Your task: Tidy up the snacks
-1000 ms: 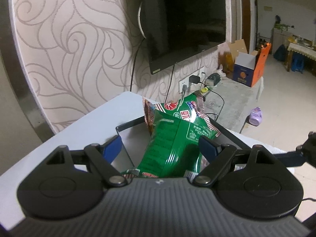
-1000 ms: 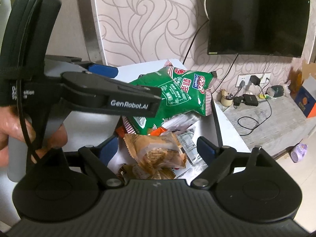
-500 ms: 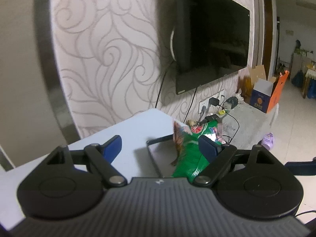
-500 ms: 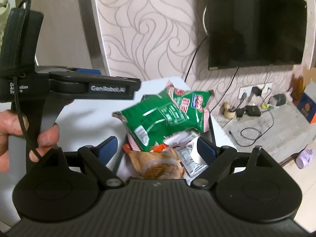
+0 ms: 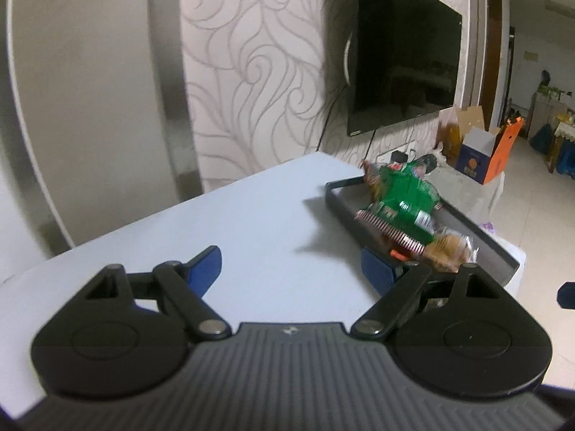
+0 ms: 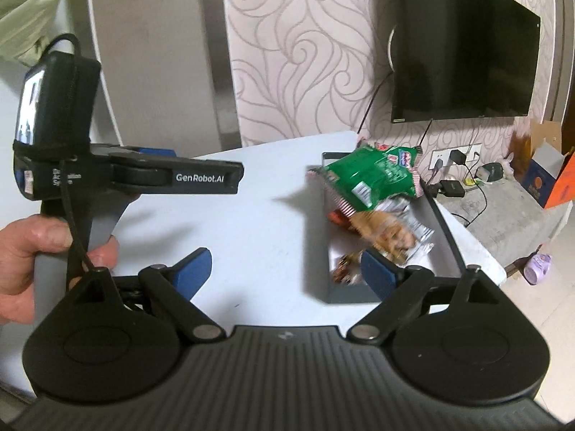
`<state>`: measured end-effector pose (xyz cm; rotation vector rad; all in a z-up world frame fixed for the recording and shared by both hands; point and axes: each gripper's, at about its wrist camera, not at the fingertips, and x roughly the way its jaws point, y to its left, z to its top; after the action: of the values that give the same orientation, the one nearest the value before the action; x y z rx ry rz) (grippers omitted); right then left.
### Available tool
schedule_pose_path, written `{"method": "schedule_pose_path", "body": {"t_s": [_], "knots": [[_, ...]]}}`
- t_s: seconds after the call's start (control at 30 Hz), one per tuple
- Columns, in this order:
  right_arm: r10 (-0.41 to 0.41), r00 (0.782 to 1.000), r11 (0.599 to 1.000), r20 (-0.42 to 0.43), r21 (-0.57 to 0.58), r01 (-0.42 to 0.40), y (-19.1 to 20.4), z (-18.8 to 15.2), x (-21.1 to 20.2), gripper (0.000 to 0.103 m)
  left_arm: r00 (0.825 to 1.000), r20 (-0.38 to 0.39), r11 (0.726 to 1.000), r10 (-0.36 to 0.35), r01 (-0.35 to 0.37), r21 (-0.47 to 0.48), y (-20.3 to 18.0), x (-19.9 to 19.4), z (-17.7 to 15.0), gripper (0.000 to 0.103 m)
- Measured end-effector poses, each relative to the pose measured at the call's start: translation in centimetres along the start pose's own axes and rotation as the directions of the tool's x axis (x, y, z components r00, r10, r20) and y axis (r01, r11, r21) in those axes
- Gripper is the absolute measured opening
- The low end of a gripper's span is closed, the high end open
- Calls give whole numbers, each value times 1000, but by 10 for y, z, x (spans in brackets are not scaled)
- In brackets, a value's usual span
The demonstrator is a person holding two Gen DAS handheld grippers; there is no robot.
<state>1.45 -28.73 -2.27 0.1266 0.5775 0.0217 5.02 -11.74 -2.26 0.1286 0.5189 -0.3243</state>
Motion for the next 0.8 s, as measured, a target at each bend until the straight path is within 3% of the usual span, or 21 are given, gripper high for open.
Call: {"method": "schedule_pose_path", "body": {"t_s": [0.1, 0.17, 0.23, 0.33, 0.47, 0.63, 0.8], "knots": [[16, 1000, 1000, 5, 9, -16, 10, -2, -11, 93, 999, 27, 1000, 17, -17, -14, 8, -14, -5, 91], [25, 1000, 1000, 10, -7, -25, 14, -1, -15, 93, 998, 40, 998, 45, -43, -38, 13, -19, -7, 102], [31, 999, 999, 18, -26, -31, 17, 0, -17, 93, 997, 62, 997, 47, -43, -64, 17, -24, -10, 102], [44, 998, 999, 38, -18, -43, 16, 0, -24, 93, 999, 32, 994, -1, 5, -111, 25, -22, -12, 102], [54, 998, 998, 39, -25, -53, 15, -1, -26, 93, 999, 39, 987, 16, -9, -161, 32, -26, -16, 102], [58, 997, 998, 47, -36, -57, 13, -5, -30, 93, 996, 27, 992, 91, -88, -93, 24, -27, -18, 102], [59, 997, 998, 57, -34, -57, 10, -4, -34, 93, 995, 27, 991, 95, -92, -100, 23, -29, -21, 102]]}}
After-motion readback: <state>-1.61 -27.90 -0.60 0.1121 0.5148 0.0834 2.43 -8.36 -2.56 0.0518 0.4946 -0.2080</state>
